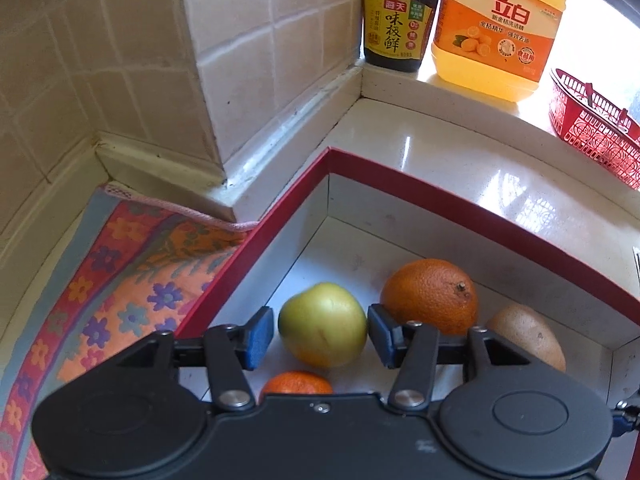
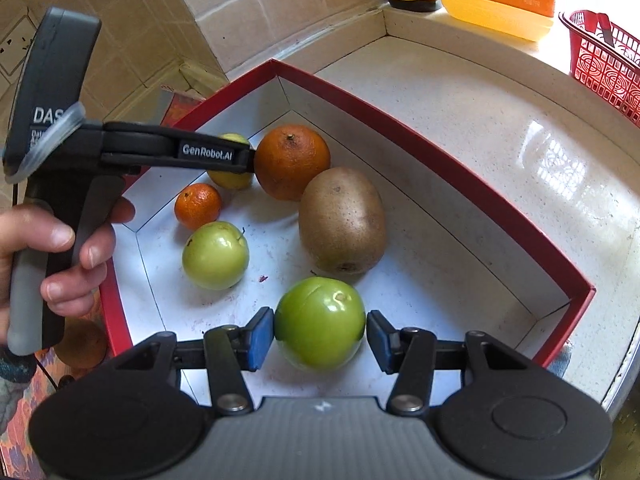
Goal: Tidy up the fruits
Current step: 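Carry both fruits into the white box and open both tools, then move both tools back over the cloth toward a mandarin and a kiwi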
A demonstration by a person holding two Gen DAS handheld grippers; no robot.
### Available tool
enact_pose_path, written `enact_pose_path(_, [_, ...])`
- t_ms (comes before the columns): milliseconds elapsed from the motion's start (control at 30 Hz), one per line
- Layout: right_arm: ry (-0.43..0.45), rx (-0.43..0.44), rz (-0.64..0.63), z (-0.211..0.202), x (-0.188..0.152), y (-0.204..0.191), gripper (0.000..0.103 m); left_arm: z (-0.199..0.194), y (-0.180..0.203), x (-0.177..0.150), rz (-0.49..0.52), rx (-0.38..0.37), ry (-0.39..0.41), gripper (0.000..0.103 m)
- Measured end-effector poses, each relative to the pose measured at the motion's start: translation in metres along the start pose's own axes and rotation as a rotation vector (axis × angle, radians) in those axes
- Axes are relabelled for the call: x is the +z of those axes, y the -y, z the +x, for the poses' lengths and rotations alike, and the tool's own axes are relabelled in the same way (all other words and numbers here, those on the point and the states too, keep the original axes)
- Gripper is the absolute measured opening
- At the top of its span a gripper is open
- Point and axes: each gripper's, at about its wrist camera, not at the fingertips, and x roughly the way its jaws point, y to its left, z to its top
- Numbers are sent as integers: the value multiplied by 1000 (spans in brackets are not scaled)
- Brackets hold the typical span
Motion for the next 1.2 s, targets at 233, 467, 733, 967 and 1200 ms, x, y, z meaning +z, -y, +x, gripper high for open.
enact_pose_path(233, [88, 47, 5, -34, 1, 6, 80, -48, -14, -11, -74, -41, 57, 74])
enact_pose_path(467, [133, 71, 8, -57, -1, -1, 80, -136, -34, -53, -155, 20, 186, 75])
enact_pose_path(733, [194, 129, -123, -82, -8, -68, 80, -259, -102, -154, -321, 193, 286, 75])
enact_pose_path(967, [217, 196, -275, -87, -8, -149, 78, -338, -161, -233, -506, 409, 329, 75])
enact_pose_path(1200, [173, 225, -385, -70, -16, -214, 72, -380, -200, -321, -730, 545, 318, 74])
